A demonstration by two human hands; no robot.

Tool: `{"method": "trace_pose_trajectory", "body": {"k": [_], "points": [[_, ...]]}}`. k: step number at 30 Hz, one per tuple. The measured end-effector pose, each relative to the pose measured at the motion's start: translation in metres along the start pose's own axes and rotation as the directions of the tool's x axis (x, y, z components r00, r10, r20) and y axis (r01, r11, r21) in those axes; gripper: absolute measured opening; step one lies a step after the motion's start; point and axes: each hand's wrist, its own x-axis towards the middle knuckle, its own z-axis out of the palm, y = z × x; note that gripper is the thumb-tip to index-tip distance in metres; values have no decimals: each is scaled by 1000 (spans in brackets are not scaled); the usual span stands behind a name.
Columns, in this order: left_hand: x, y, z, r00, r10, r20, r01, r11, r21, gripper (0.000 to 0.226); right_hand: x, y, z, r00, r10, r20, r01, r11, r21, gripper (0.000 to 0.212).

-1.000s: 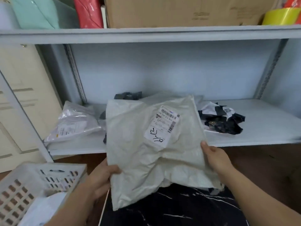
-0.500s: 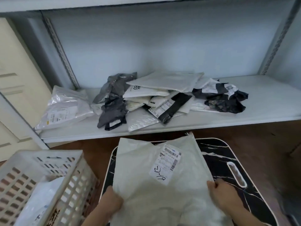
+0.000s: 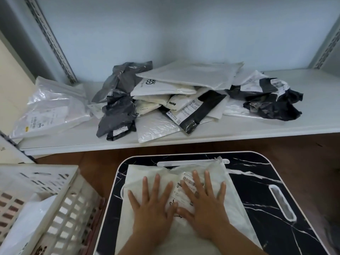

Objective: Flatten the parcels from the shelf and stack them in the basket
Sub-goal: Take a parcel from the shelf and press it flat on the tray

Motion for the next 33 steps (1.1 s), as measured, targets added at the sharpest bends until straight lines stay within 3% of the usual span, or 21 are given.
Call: {"method": "trace_pose_trajectory", "body": {"k": [29, 33], "points": [[4, -1, 32, 982, -20, 186, 30, 998, -50, 59, 6, 3, 36, 982, 38, 184, -44, 998, 33, 76], [11, -3, 22, 989, -12, 148, 26, 995, -92, 55, 17, 0, 22, 982, 34, 184, -48, 996, 73, 69]]}}
